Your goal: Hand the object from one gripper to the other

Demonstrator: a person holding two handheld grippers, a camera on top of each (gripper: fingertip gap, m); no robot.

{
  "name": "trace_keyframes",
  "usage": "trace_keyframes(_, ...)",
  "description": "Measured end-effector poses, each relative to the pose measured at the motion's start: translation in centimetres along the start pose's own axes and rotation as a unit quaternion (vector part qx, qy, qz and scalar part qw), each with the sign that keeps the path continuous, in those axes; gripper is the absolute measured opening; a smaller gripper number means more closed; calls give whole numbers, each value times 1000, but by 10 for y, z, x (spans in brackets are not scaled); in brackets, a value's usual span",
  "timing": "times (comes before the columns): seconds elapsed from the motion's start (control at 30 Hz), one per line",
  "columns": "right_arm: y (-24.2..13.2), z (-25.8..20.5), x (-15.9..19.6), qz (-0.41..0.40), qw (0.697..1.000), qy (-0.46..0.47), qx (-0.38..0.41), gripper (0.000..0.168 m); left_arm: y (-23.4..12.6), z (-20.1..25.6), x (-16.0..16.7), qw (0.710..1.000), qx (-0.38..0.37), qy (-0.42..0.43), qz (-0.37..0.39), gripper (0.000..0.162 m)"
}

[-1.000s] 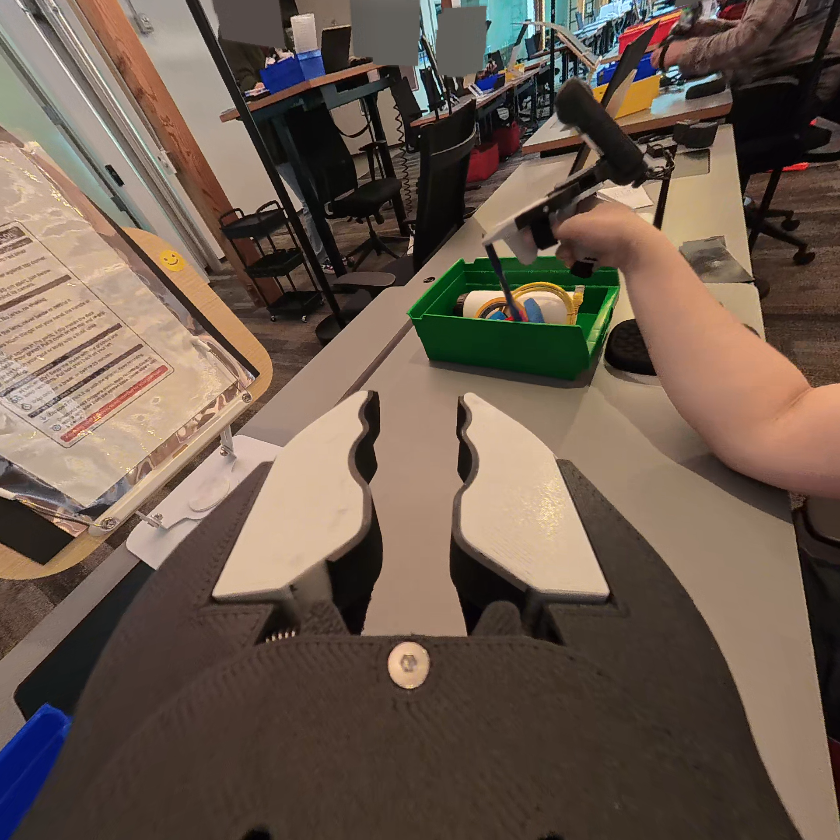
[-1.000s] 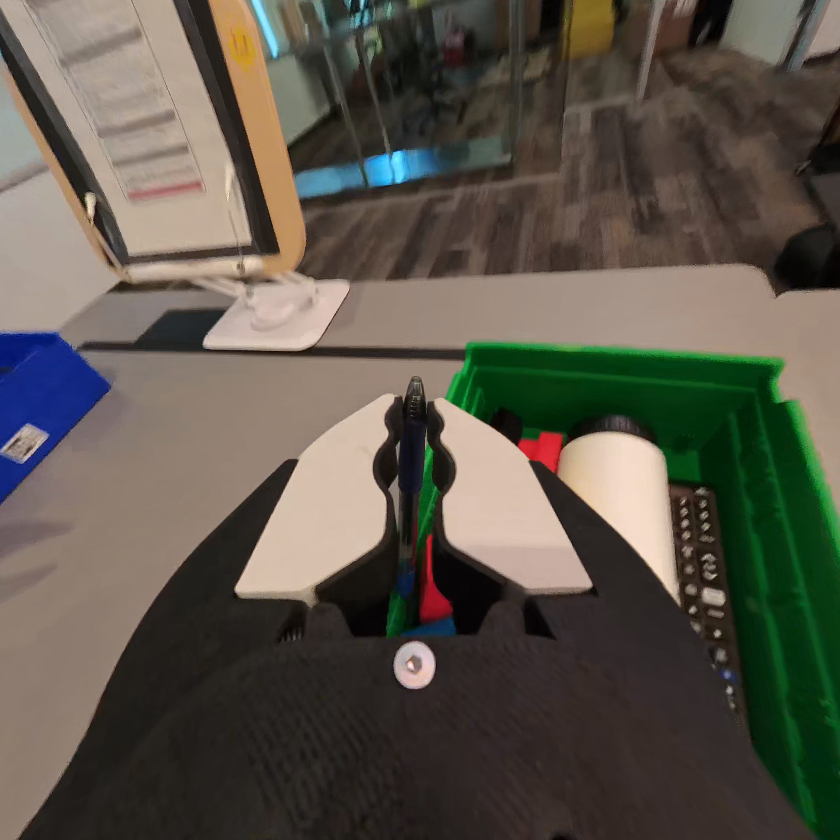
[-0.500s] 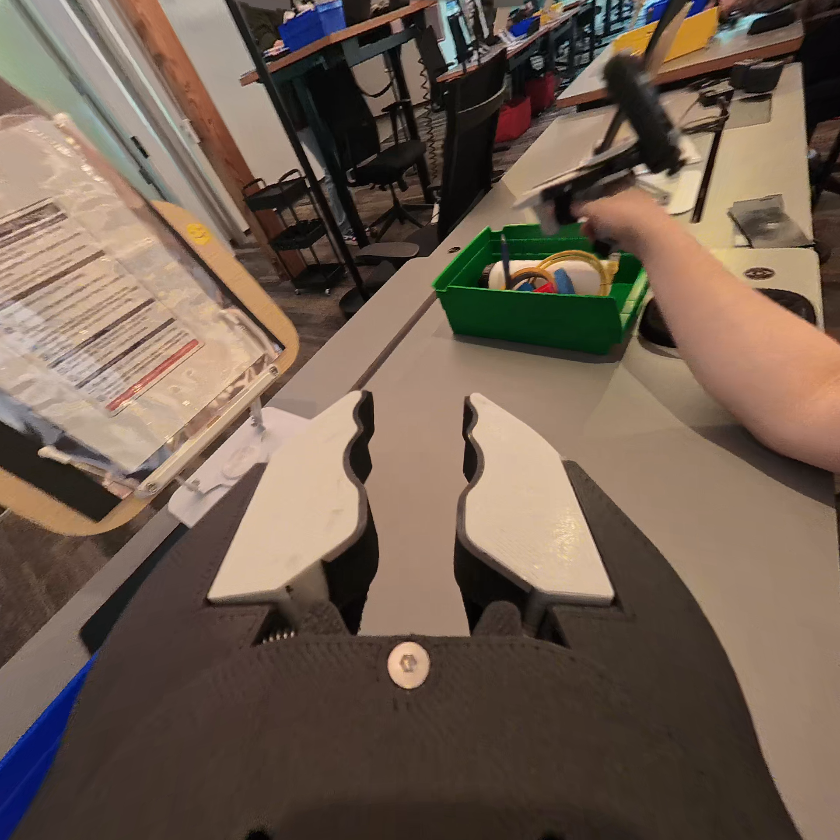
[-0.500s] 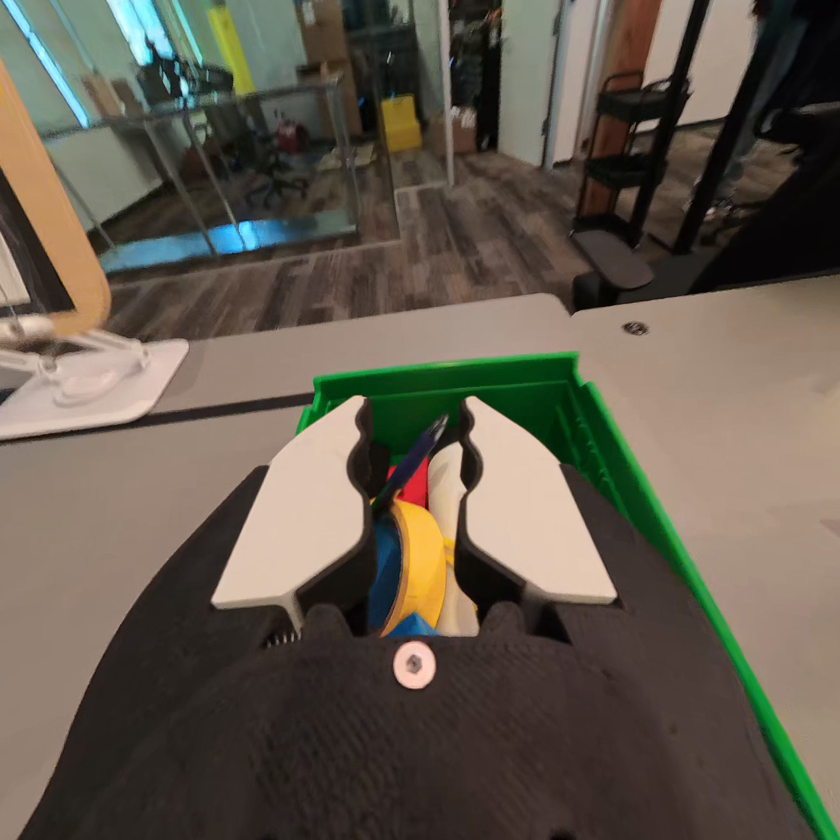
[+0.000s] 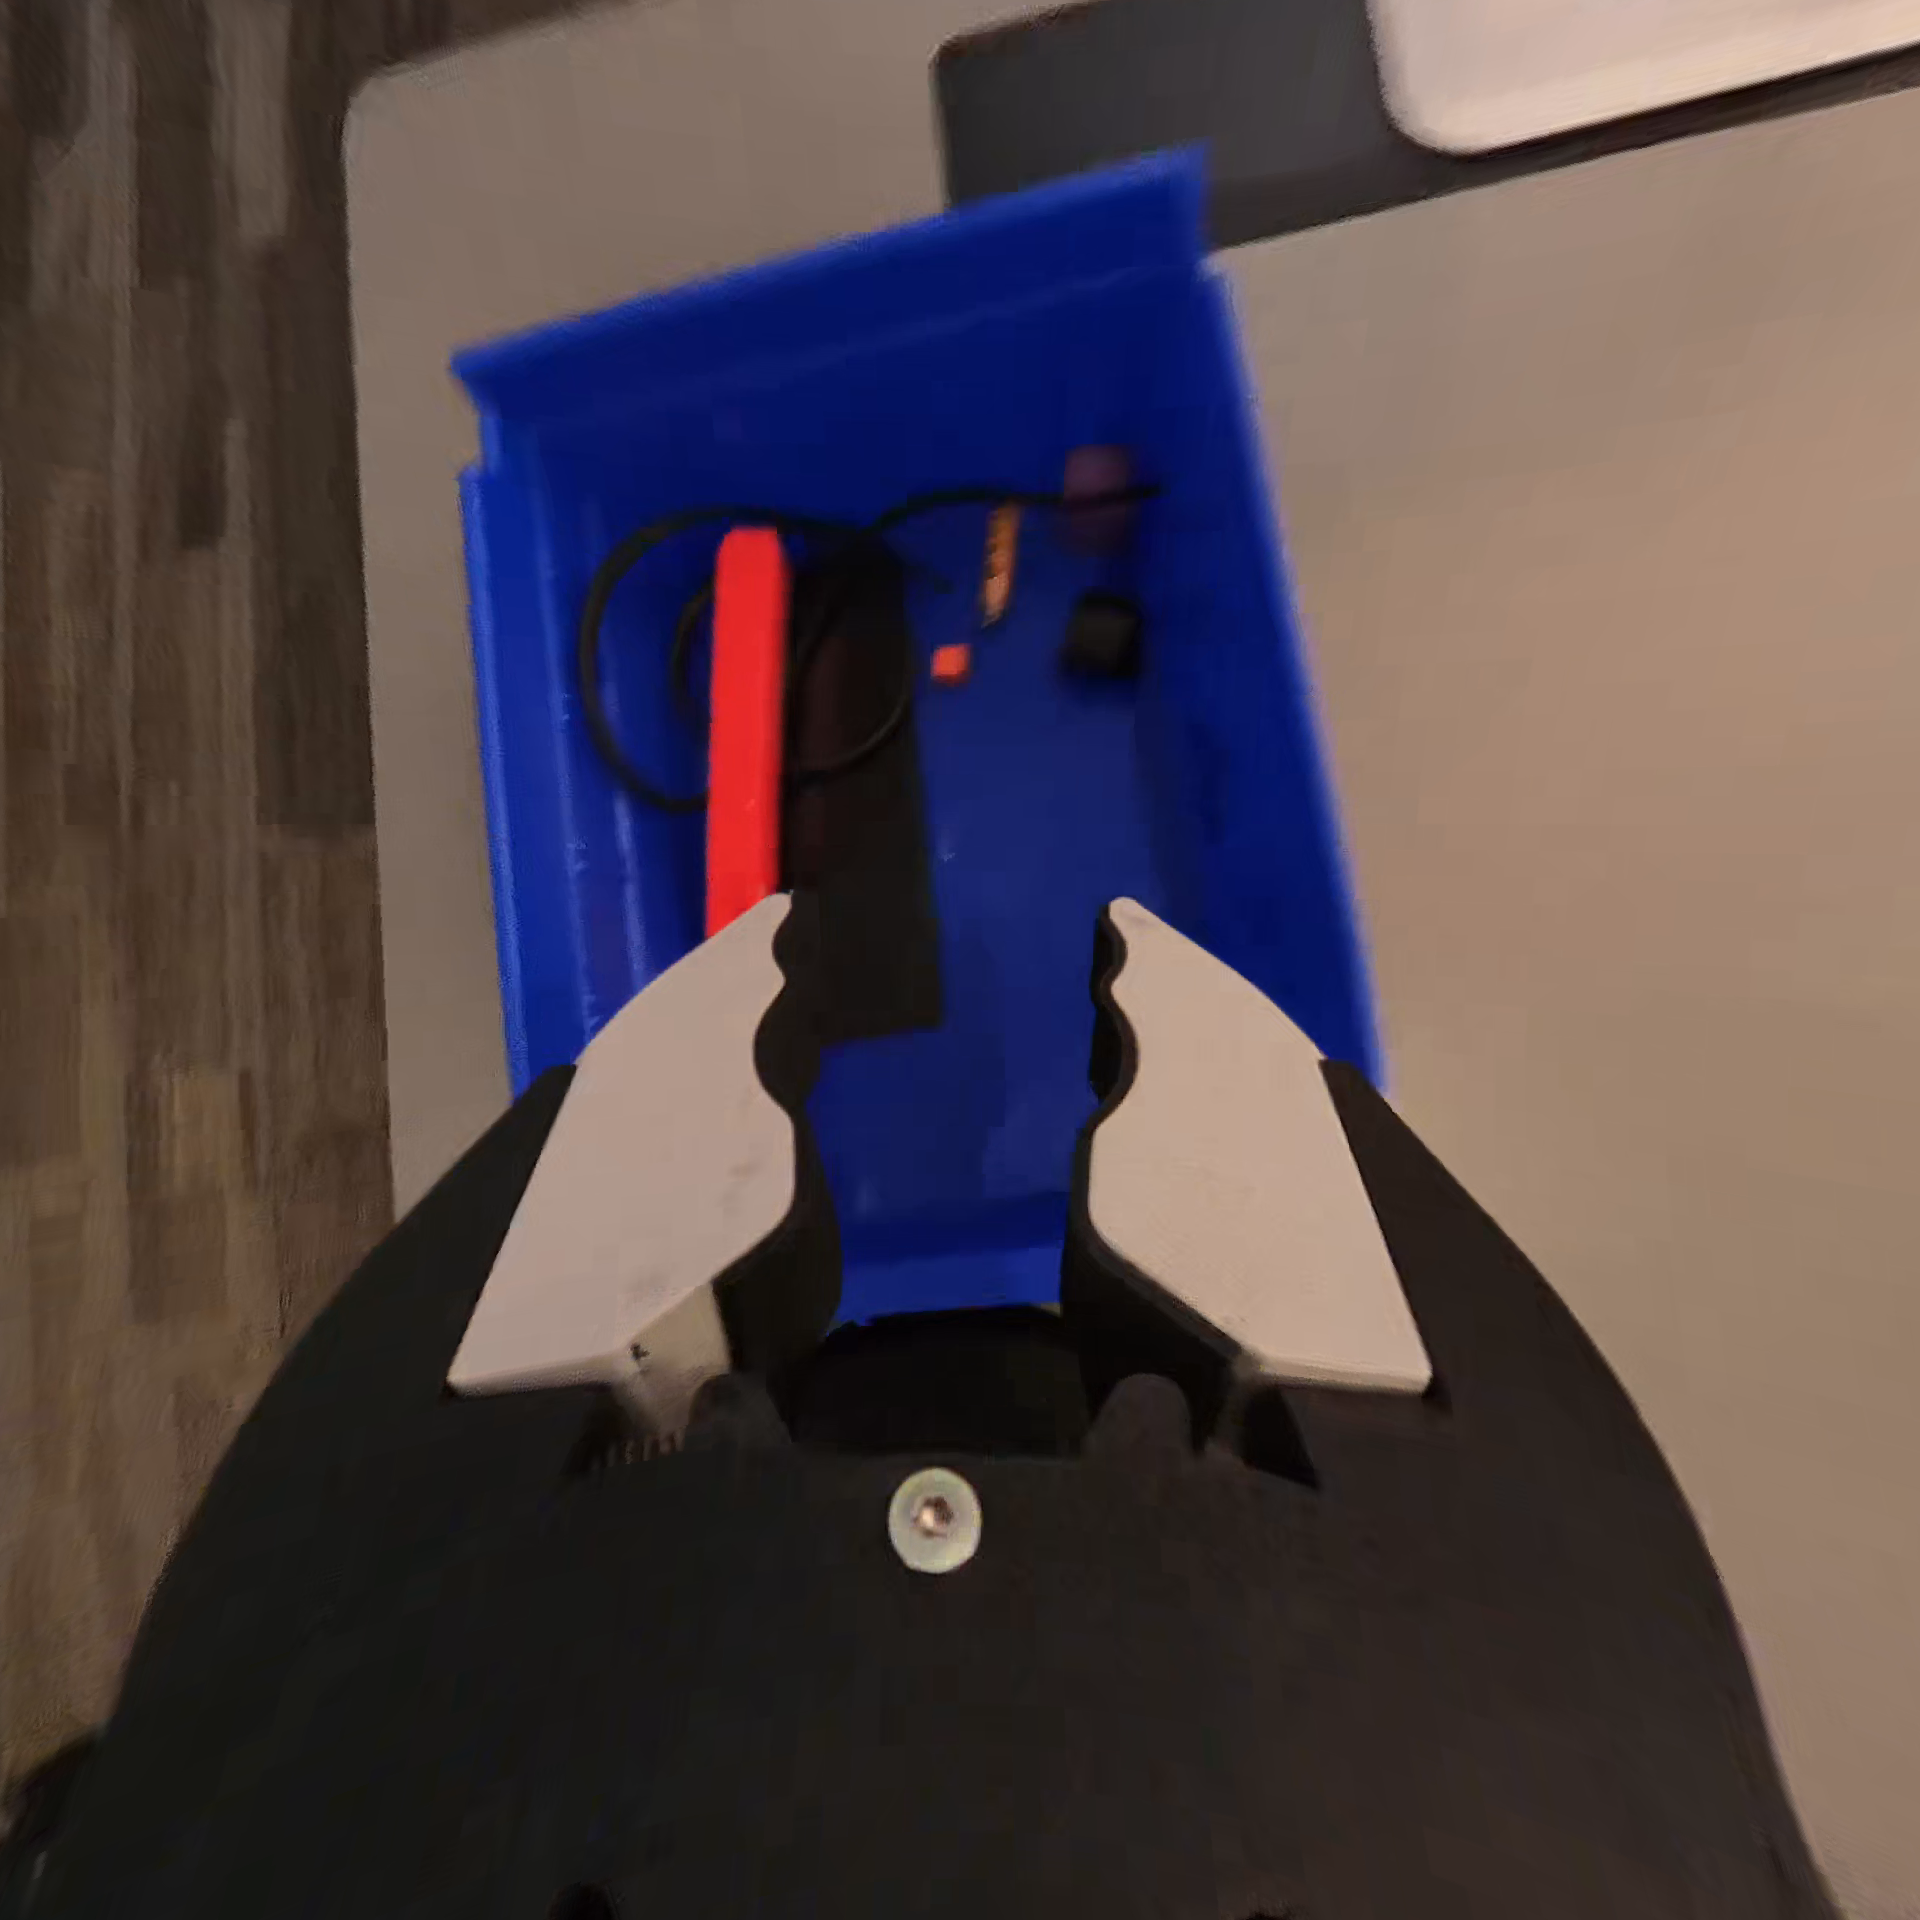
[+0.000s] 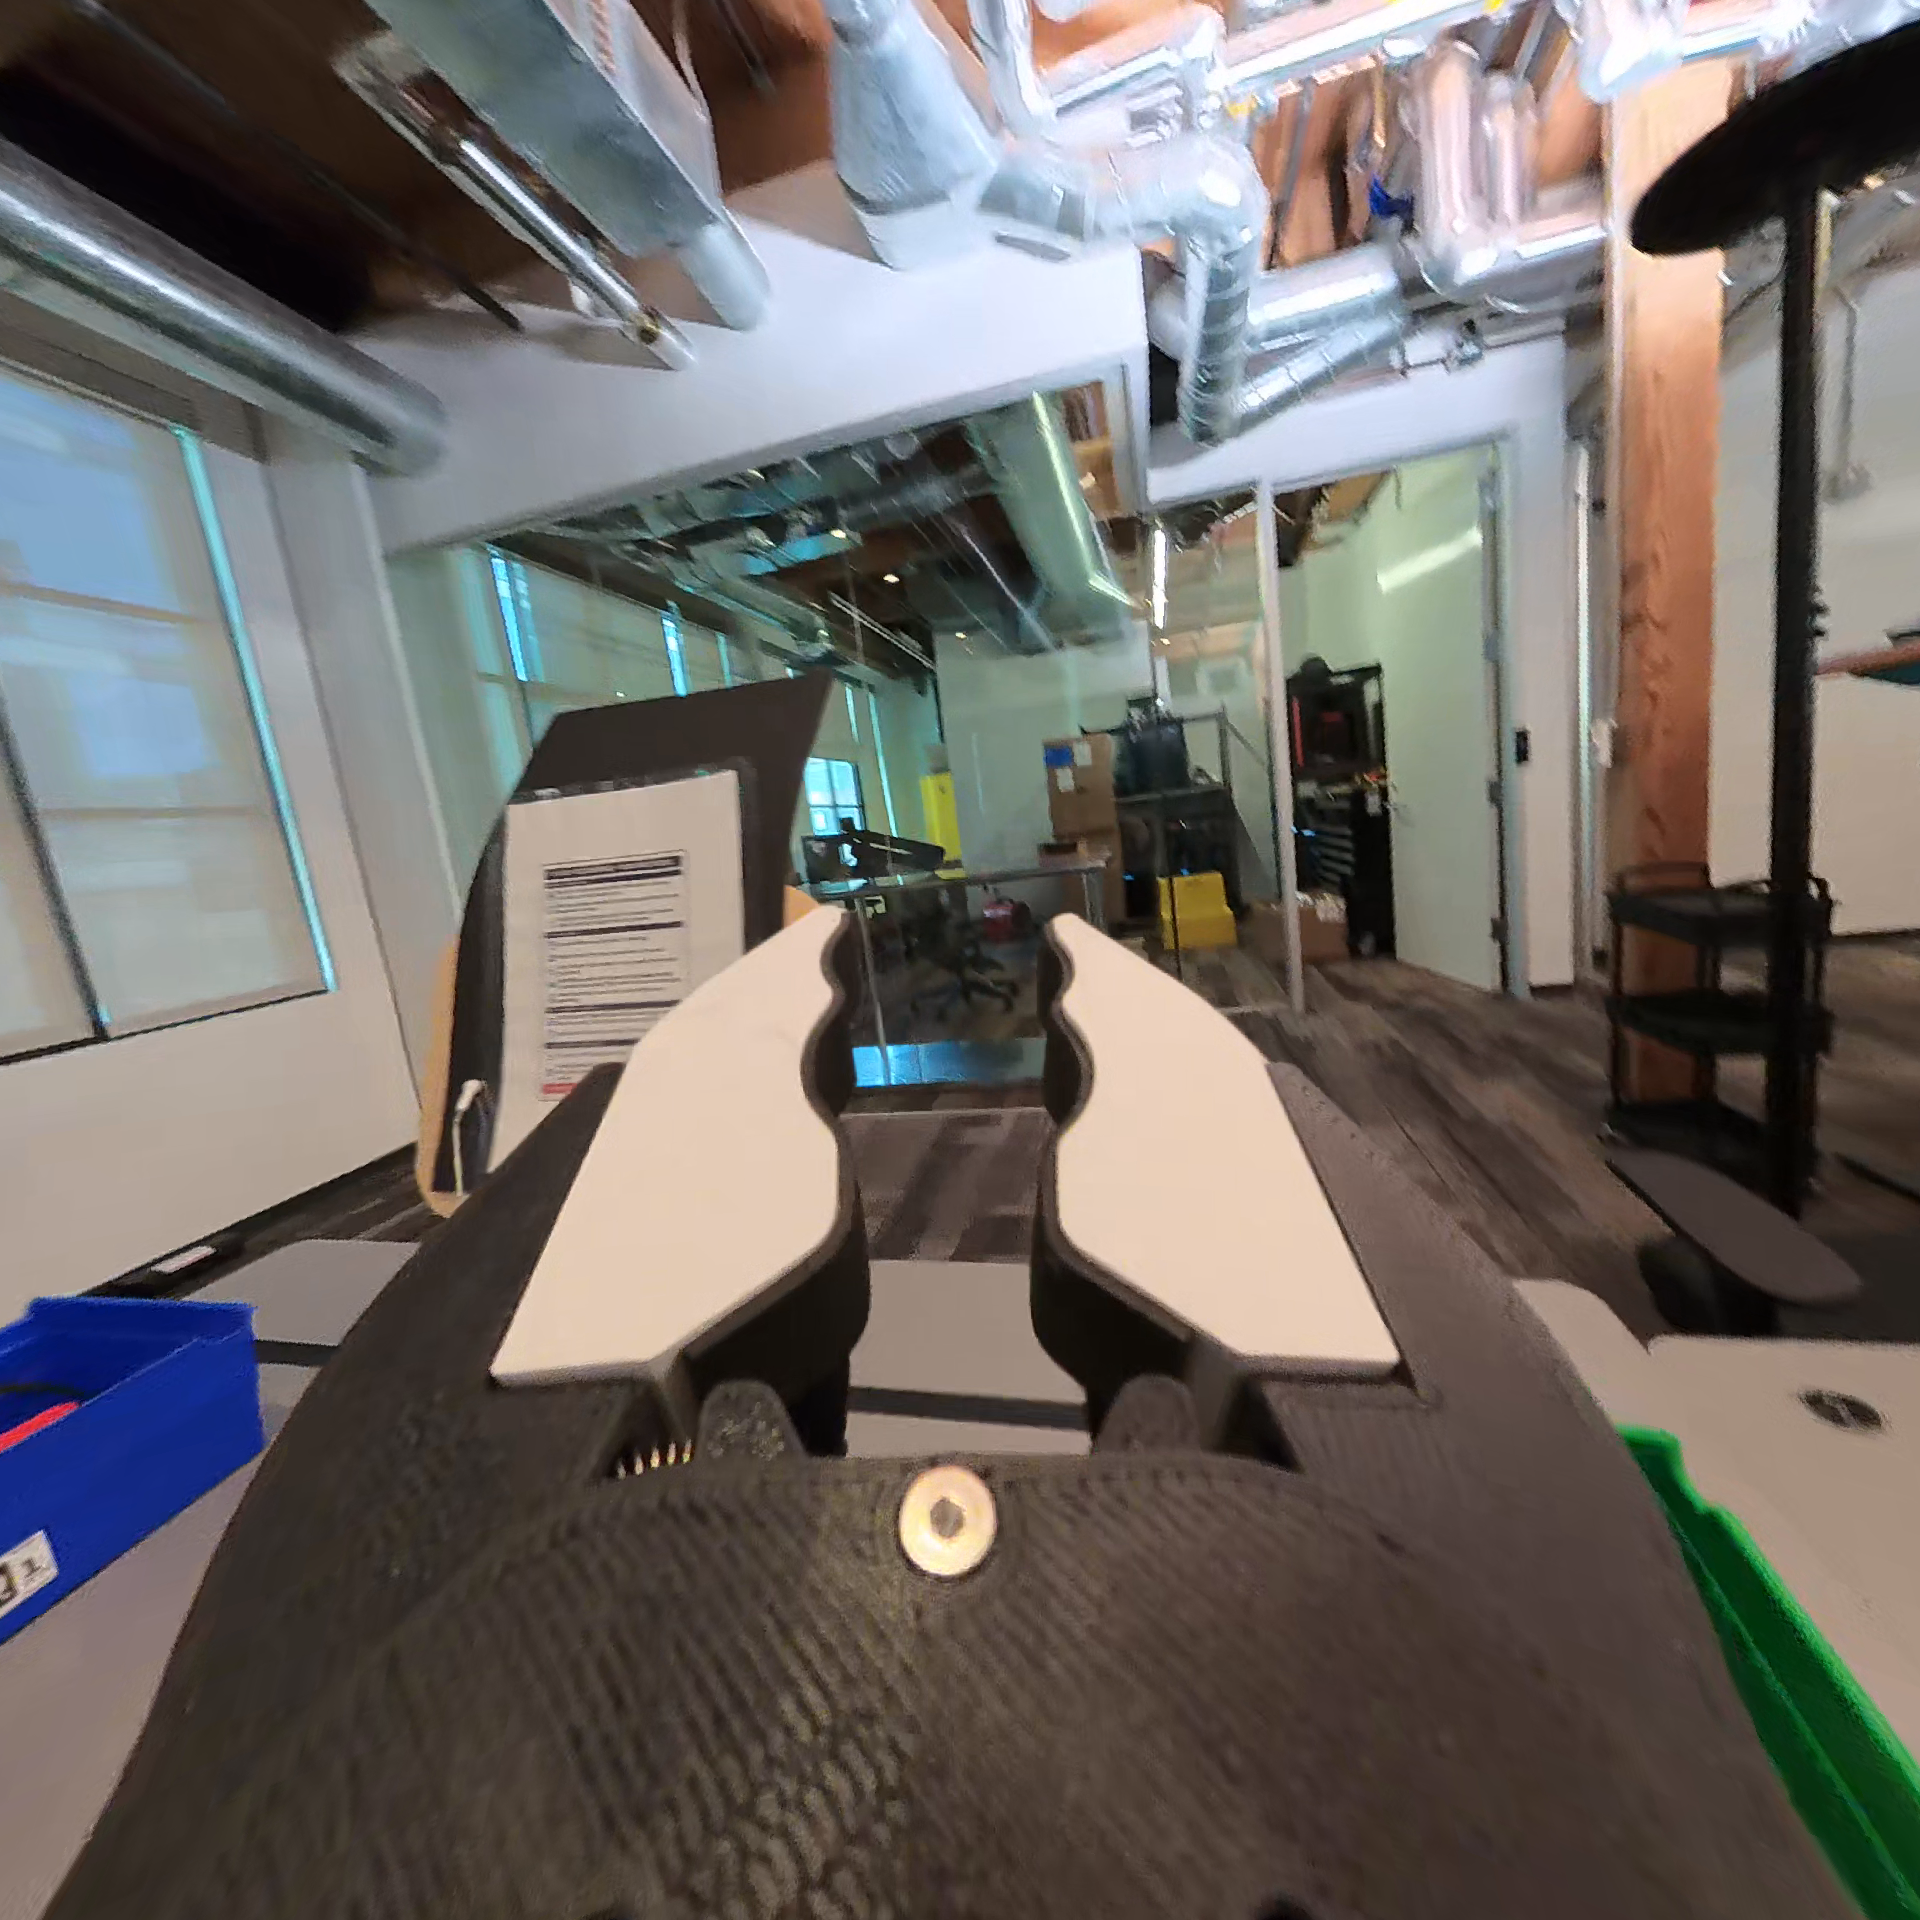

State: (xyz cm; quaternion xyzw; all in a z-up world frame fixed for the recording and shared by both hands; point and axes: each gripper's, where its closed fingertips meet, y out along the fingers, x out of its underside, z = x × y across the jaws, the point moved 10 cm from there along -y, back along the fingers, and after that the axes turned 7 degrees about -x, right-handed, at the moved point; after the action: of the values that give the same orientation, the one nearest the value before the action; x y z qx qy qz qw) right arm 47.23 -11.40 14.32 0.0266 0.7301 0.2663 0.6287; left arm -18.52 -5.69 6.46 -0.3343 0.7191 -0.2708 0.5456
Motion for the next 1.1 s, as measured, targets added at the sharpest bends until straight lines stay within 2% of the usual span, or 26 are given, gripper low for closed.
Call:
trace_keyframes(0.03,3,-6,-1,2,1000,-8,-9,32,13,-8,2,1000,-11,-12,-14,50)
trace_keyframes(0.23,20,-23,8,-26,999,-26,-38,32,88,-34,15,996,-37,-30,-71,47)
trace_keyframes(0.43,25,-25,13,-40,998,-27,-44,32,123,-40,19,994,-88,-21,-57,42)
trace_keyframes(0.57,25,-25,12,-38,998,-27,-45,32,139,-36,21,992,-120,14,-46,41)
trace_keyframes(0.7,24,-23,12,-35,998,-24,-46,32,152,-30,26,989,-122,25,-84,40)
trace_keyframes(0.73,23,-23,12,-34,998,-22,-48,32,156,-29,27,986,-129,25,-99,46)
trace_keyframes(0.8,23,-23,12,-33,998,-17,-52,32,161,-30,29,980,-161,33,-116,33)
trace_keyframes(0.87,23,-22,12,-32,998,-15,-54,32,161,-29,29,977,-172,43,-117,29)
trace_keyframes(1.1,24,-21,12,-31,998,-9,-59,33,151,-32,28,982,-139,49,-121,26)
